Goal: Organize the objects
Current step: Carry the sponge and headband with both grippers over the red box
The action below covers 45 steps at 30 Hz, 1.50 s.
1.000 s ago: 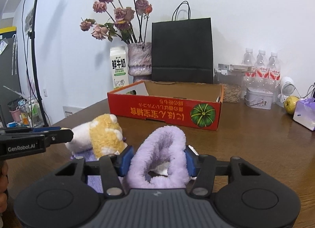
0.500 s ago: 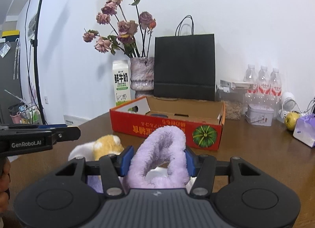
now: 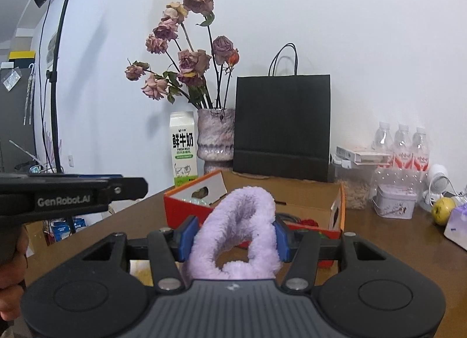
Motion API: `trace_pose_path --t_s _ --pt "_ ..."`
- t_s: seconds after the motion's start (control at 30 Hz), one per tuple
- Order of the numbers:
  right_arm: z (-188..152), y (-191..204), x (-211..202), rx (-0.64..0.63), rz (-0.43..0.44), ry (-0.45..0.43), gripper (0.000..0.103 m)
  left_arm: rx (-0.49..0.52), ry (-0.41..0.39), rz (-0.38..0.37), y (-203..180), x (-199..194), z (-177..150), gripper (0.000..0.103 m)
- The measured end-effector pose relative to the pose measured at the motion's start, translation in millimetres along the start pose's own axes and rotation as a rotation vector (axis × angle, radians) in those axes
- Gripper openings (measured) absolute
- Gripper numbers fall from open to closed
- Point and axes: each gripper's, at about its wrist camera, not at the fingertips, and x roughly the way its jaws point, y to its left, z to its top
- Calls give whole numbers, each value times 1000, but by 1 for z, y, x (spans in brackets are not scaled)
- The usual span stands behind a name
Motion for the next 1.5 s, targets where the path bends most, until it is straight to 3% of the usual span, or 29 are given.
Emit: trace_pose_path --t_s 0.6,1.5 --pt "31 -23 64 6 -8 -48 52 -55 -18 31 21 70 38 31" --pt "45 -71 166 50 -18 38 52 -38 69 45 47 183 51 31"
